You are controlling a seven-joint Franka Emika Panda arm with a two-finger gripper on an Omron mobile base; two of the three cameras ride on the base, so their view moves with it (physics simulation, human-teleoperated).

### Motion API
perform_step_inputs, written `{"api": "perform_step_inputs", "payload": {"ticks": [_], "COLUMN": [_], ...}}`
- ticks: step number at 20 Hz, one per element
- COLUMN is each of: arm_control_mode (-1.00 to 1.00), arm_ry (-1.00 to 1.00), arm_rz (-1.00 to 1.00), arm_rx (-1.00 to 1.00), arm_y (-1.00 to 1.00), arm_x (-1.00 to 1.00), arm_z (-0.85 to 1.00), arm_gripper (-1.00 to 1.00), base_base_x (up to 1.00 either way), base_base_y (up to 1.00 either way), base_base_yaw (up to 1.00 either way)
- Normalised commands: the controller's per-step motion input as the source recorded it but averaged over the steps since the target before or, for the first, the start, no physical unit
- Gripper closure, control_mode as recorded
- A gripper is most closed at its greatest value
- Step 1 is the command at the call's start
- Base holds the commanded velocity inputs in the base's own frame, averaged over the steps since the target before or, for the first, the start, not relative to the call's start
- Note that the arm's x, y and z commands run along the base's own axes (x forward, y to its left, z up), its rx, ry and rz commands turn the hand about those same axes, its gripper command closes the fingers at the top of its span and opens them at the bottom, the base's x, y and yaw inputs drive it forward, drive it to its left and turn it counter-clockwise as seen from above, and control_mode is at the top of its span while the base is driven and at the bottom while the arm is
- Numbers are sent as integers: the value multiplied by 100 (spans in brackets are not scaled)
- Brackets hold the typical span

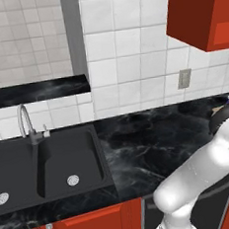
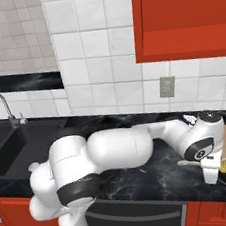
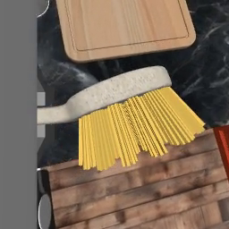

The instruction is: Grab the spray bottle from the cabinet, then place it next to the cutting board for sanitizing. Then grab the dish brush from the countertop next to the sink and place it next to the cutting board.

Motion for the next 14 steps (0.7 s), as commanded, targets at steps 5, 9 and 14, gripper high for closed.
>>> {"api": "perform_step_inputs", "payload": {"ticks": [5,9,14], "arm_control_mode": [-100,-100,-100], "arm_ry": [0,0,0], "arm_rz": [0,0,0], "arm_rx": [0,0,0], "arm_y": [-35,-13,-17], "arm_x": [10,24,19], "arm_z": [-35,-29,-33], "arm_gripper": [100,100,100], "base_base_x": [0,0,0], "base_base_y": [0,0,0], "base_base_yaw": [0,0,0]}}
